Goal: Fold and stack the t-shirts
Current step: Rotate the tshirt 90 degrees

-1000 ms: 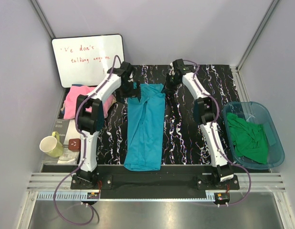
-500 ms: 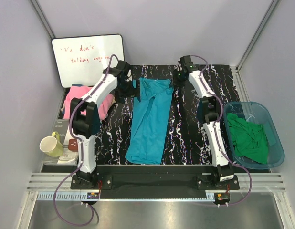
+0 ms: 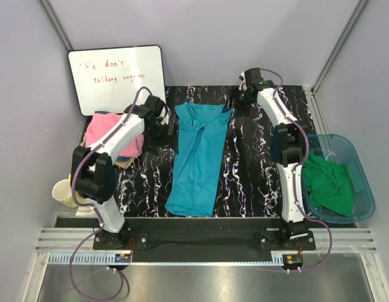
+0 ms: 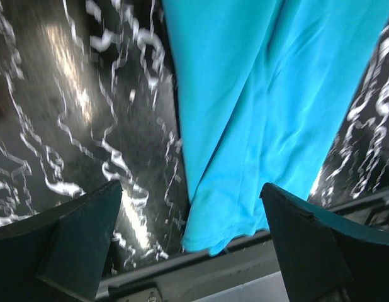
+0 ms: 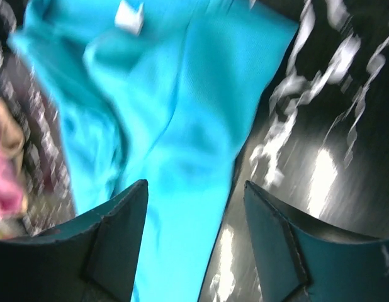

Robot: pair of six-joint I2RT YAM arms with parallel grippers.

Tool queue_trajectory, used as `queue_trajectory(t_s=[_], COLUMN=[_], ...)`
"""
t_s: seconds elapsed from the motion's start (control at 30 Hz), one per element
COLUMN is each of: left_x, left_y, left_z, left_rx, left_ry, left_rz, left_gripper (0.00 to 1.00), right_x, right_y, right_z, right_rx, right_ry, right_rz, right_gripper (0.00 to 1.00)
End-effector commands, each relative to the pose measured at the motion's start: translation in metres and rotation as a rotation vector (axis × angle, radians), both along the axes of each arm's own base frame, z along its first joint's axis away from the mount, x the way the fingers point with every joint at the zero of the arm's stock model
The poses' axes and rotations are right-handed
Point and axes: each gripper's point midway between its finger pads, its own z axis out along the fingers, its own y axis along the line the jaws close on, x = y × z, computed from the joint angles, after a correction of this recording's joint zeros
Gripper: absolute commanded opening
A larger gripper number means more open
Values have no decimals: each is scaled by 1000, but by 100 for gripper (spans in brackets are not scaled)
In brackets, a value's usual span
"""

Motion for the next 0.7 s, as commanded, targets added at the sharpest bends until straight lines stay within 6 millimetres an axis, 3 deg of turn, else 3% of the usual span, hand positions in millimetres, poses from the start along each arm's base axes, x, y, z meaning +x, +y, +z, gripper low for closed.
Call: queue_trajectory(t_s=[0.0,0.03,0.07,0.13,0.2,0.3,0.37,0.6,0.67], left_x=[-22,-25,-29,-33,-37,-35,-32,-35,-37], left_y=[3,4,6,7,7,6,5,5,7], left_z=[6,5,1,-1,-3,-3,-1,-2,-5], left_rx=[-29,-27,-22,-21,-22,-24,-30,-33,-28], left_ry=[-10,-7,6,13,18,8,0,0,7], left_rz=[-31,-35,-36,-43,-47,-45,-40,-38,-38], left_gripper=[99,99,99,99,99,99,99,99,99], right_x=[-43,-57,-66,-92,-110,-120,-113,-33,-11], right_y=[33,52,60,82,91,104,107,123,128], right_z=[41,42,49,39,27,9,-3,40,54], right_rx=[70,57,41,6,-35,-45,-49,-95,-92], right_ry=[-12,-12,-35,-12,20,59,75,-175,-258], right_rz=[111,161,201,270,303,312,298,264,240], right_gripper=[69,69,69,68,66,66,68,74,82])
